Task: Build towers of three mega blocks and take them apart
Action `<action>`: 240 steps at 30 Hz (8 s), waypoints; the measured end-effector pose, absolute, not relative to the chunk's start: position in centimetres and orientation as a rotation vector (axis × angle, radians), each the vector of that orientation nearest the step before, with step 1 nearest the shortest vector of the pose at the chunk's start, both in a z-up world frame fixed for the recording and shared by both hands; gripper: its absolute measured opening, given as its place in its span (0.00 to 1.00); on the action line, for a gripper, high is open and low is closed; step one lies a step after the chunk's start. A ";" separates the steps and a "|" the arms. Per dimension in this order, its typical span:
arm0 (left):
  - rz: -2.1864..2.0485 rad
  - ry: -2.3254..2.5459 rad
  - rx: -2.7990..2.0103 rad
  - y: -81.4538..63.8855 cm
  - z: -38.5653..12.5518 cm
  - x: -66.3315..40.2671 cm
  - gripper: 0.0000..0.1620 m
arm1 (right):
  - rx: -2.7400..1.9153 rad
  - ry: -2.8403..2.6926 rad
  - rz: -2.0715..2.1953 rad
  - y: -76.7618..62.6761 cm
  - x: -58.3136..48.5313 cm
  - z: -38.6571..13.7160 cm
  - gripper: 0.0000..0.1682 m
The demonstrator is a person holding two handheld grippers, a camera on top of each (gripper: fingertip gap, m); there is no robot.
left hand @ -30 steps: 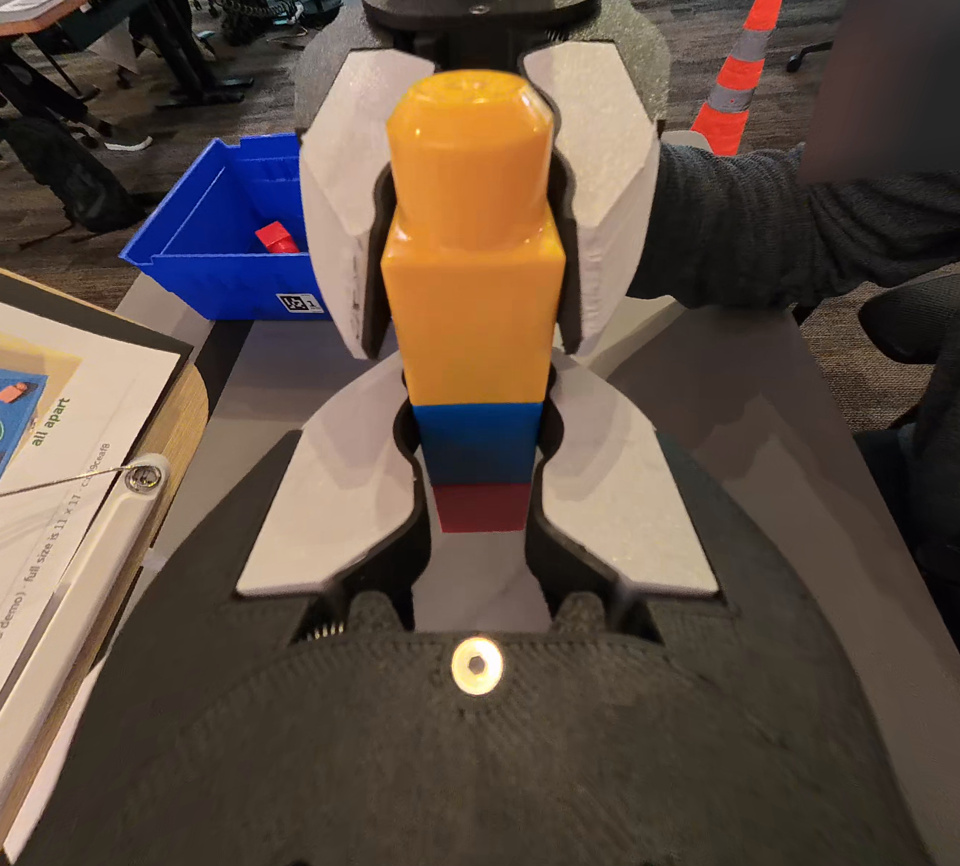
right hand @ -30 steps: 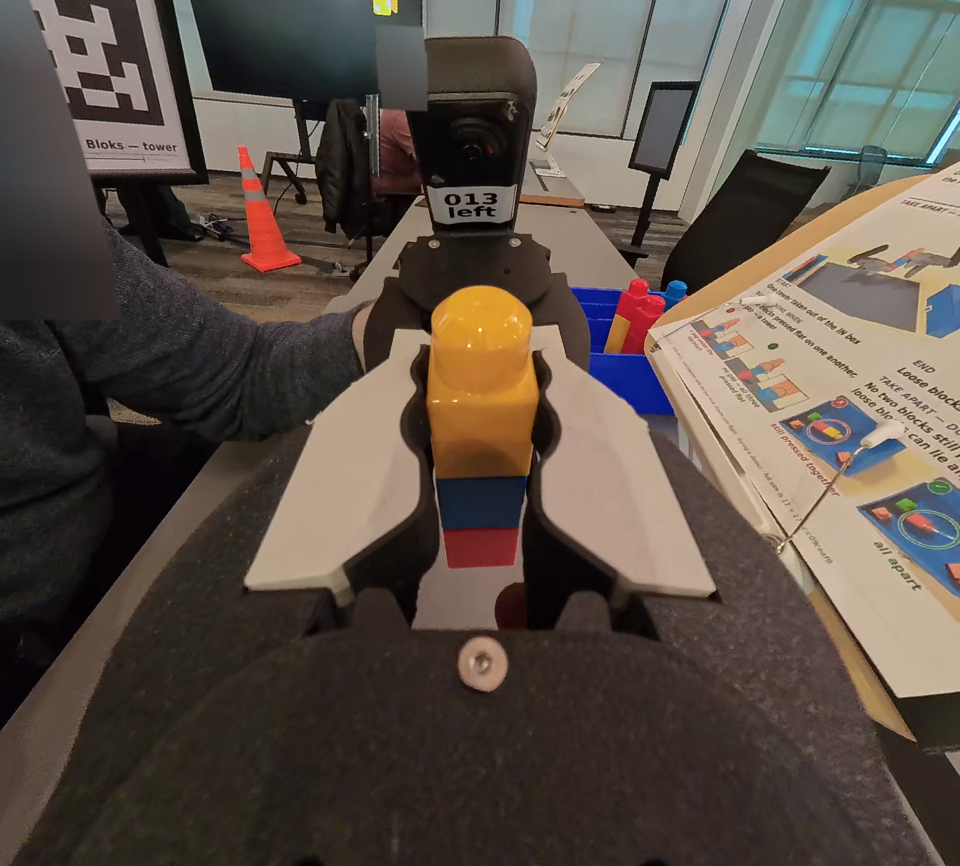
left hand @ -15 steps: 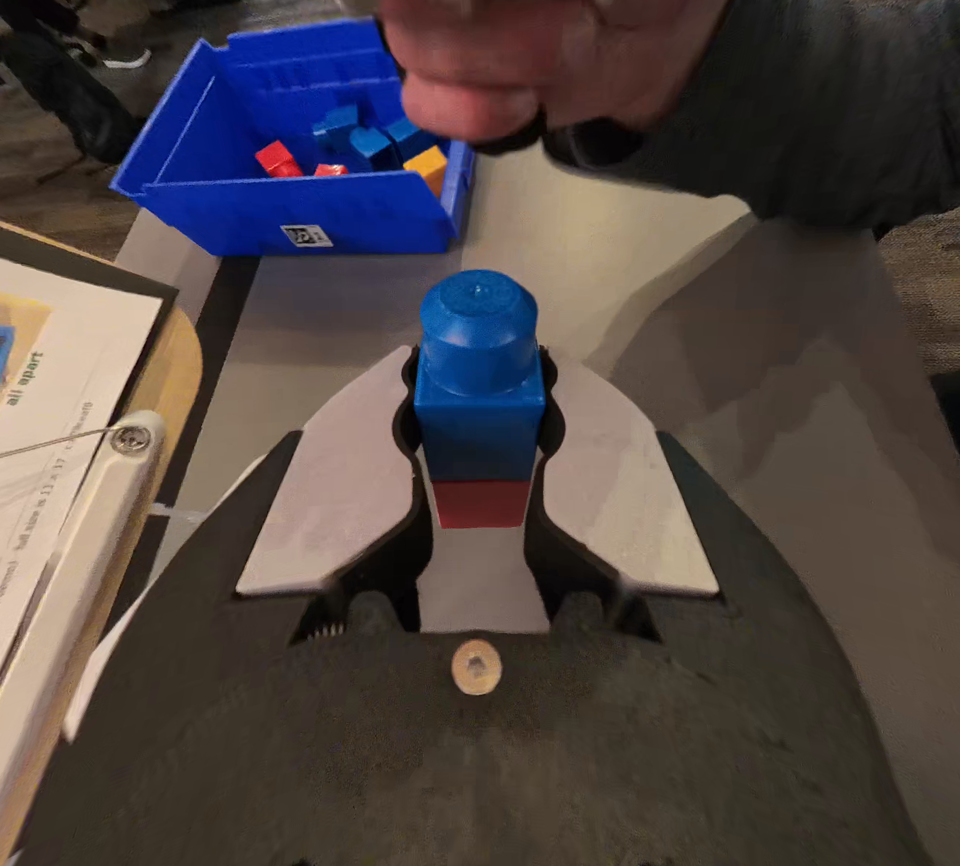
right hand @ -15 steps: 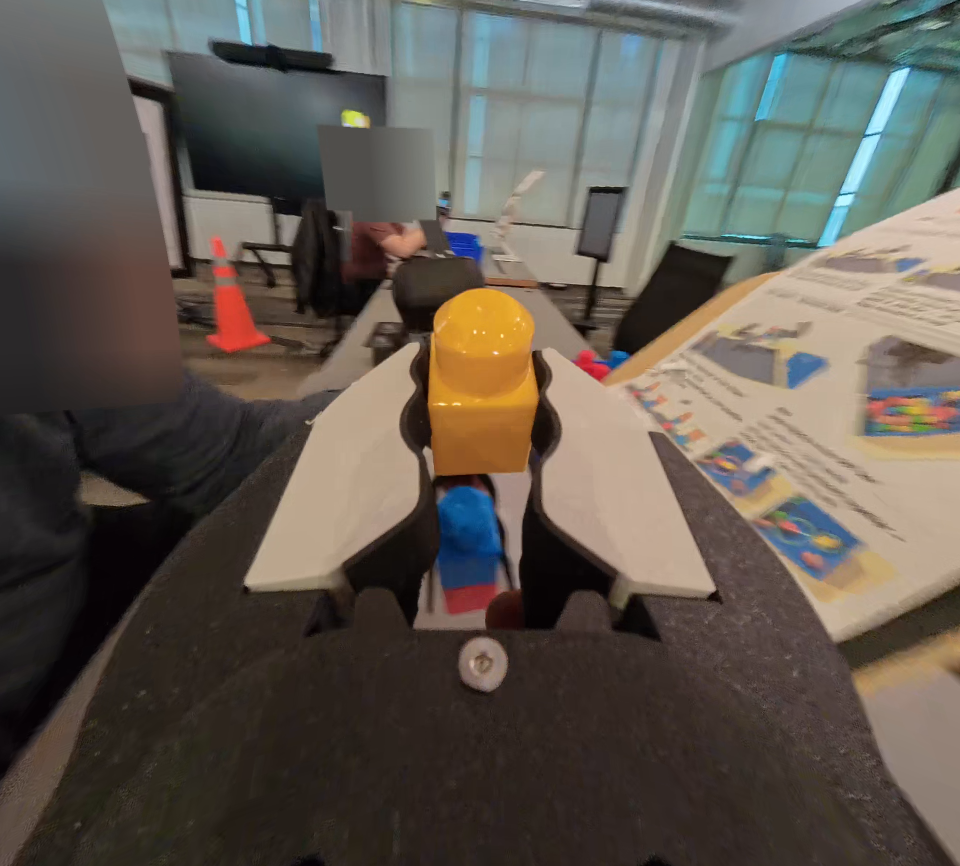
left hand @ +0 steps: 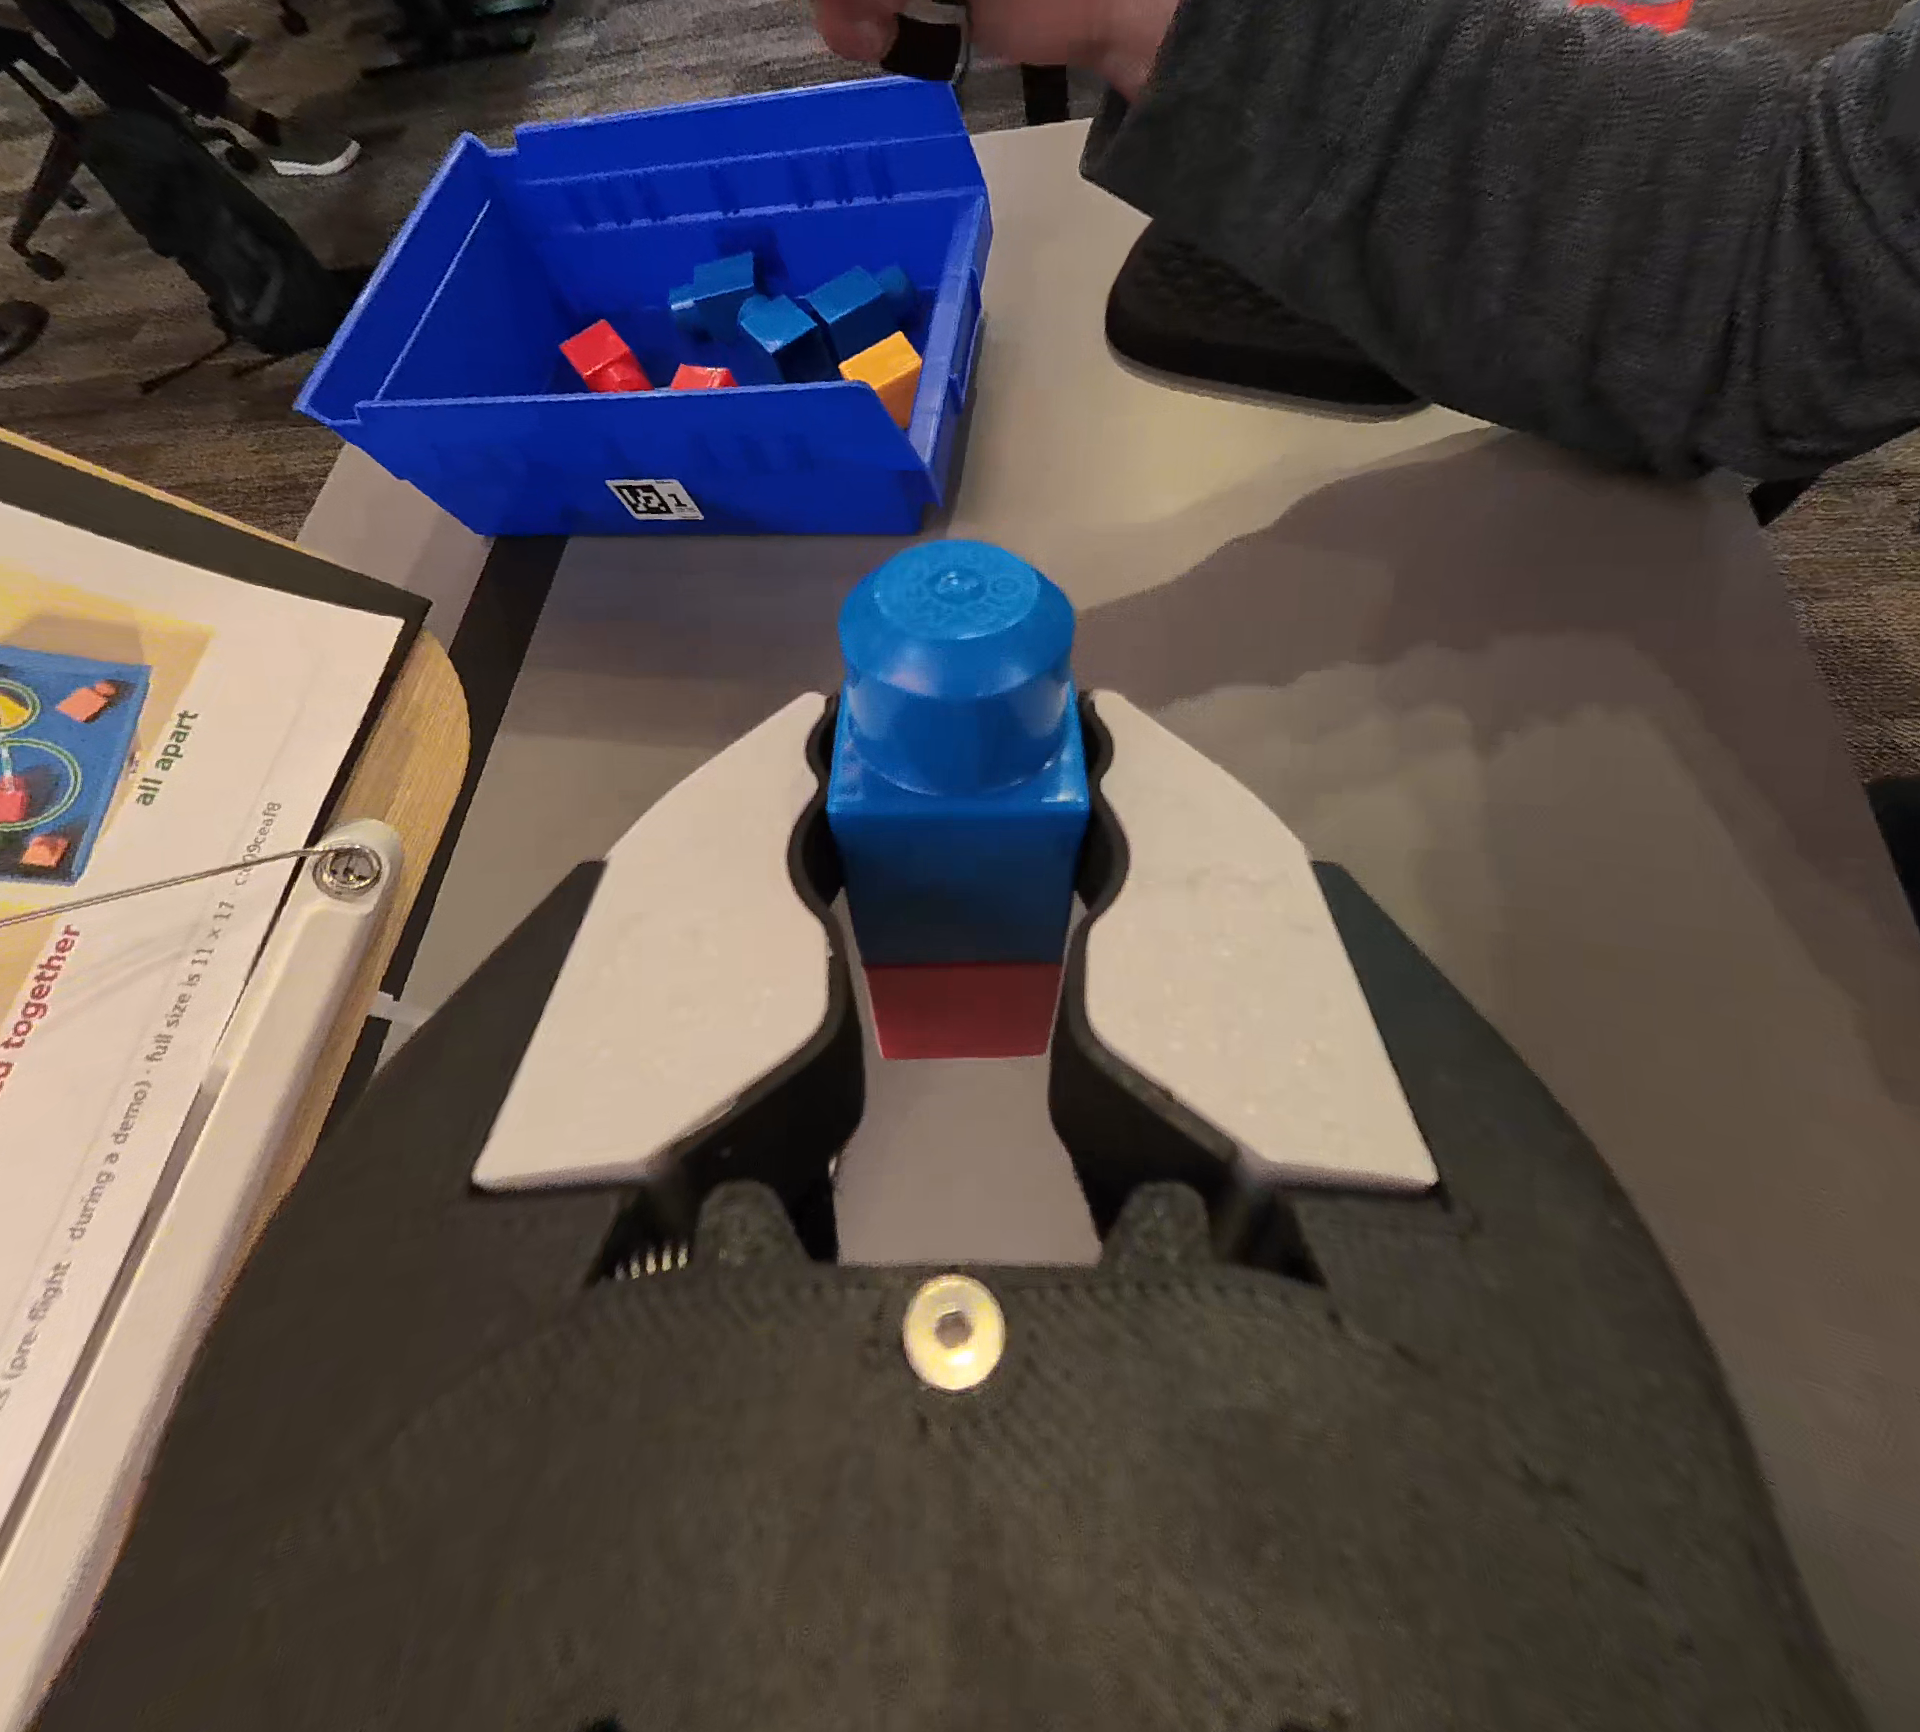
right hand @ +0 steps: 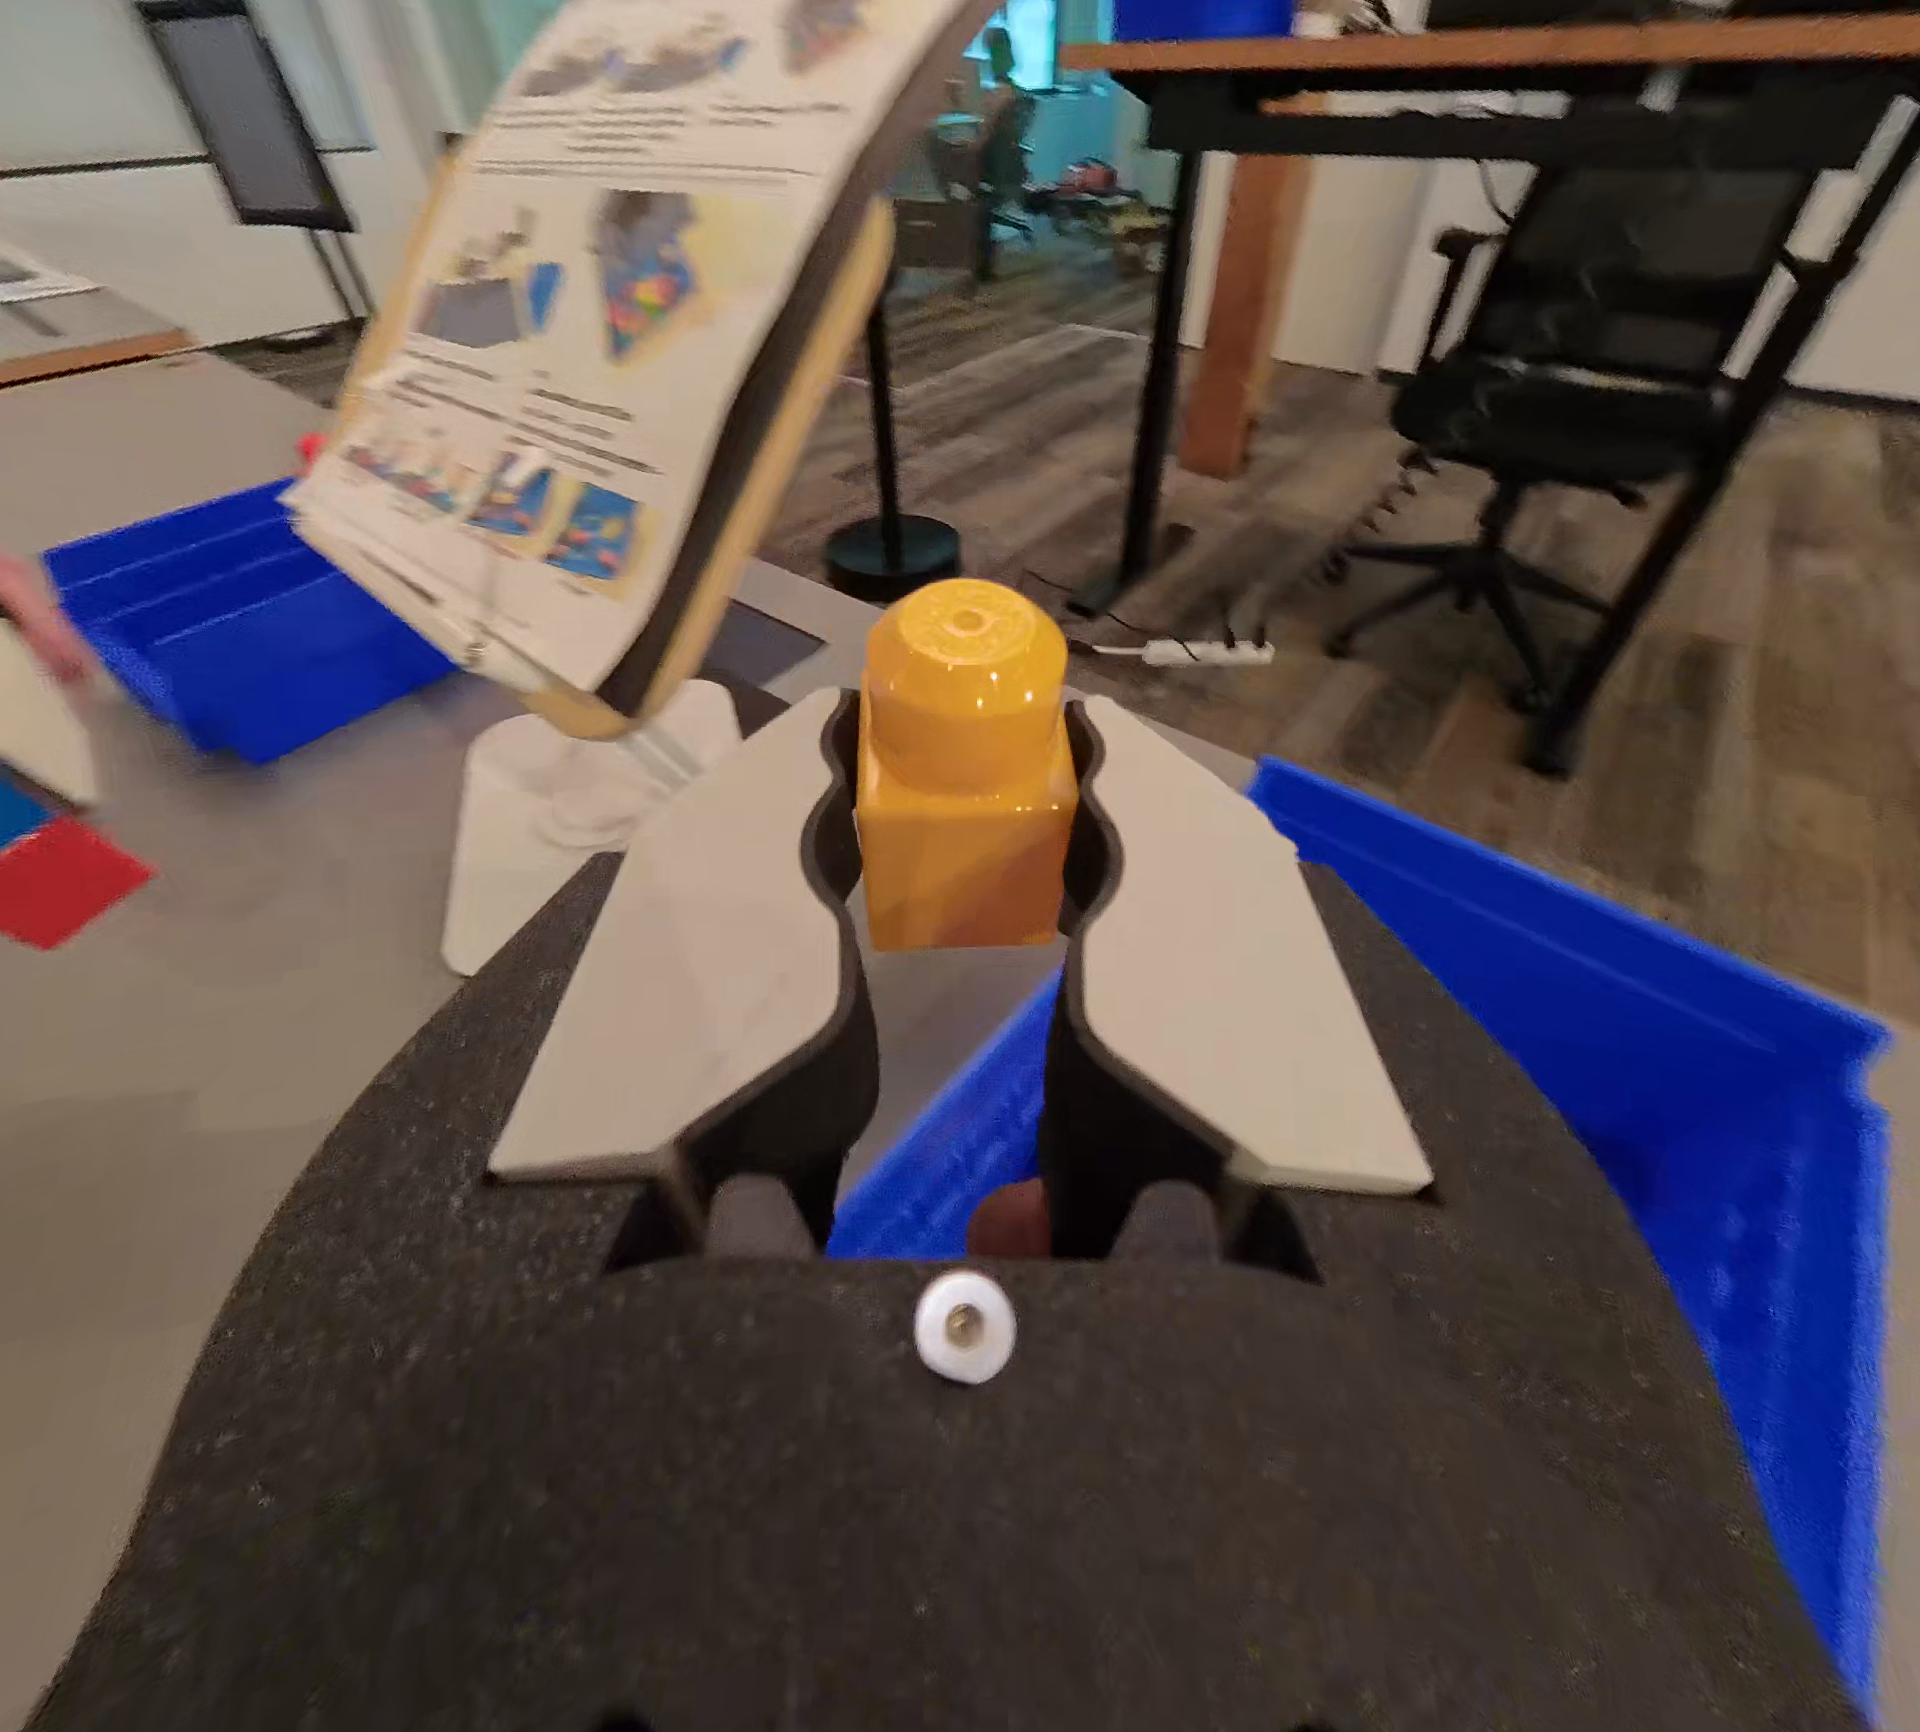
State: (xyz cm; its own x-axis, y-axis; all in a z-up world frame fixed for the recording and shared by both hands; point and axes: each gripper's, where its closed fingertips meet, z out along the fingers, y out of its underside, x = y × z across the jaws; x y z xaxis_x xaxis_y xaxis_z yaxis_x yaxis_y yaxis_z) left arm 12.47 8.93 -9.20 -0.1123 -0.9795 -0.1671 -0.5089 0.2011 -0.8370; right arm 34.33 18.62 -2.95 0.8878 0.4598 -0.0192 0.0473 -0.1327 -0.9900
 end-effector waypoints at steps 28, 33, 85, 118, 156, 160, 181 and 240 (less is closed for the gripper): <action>-0.858 1.665 -1.374 8.6 -7.4 12.5 0.26 | -1.394 -1.163 0.885 9.6 9.2 -3.1 0.34; -0.861 1.671 -1.372 8.3 -7.5 12.7 0.26 | -1.379 -1.208 0.937 8.7 8.2 -3.6 0.22; -0.967 1.695 -1.355 7.5 -7.7 12.9 0.26 | -1.258 -1.192 0.800 8.0 7.7 -1.4 0.21; -0.823 1.729 -1.414 8.7 -9.7 13.2 0.25 | -1.979 -0.117 0.309 21.6 40.6 -11.9 0.34; -1.049 1.528 -1.322 8.6 -5.2 12.8 0.27 | -1.229 -1.152 0.957 8.8 9.8 -1.7 0.17; -1.029 1.447 -1.324 10.1 -4.1 11.8 0.18 | -1.266 -1.028 0.837 10.9 14.4 -0.1 0.17; -0.931 1.405 -1.325 11.4 -3.8 11.0 0.00 | -1.816 -0.096 0.461 20.5 40.6 -7.9 0.28; 0.081 0.386 -1.986 41.1 -15.1 -24.1 0.35 | -1.636 -0.654 0.537 17.3 22.8 -2.5 0.19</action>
State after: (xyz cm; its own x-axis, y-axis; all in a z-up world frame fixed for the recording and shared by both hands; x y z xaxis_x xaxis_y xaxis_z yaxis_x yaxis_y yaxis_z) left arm -24.12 41.14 -15.06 0.9454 -0.2330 -0.2280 -0.3052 -0.3863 -0.8704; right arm 22.75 17.33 -2.50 0.7327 0.6804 0.0138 0.1190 -0.1080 -0.9870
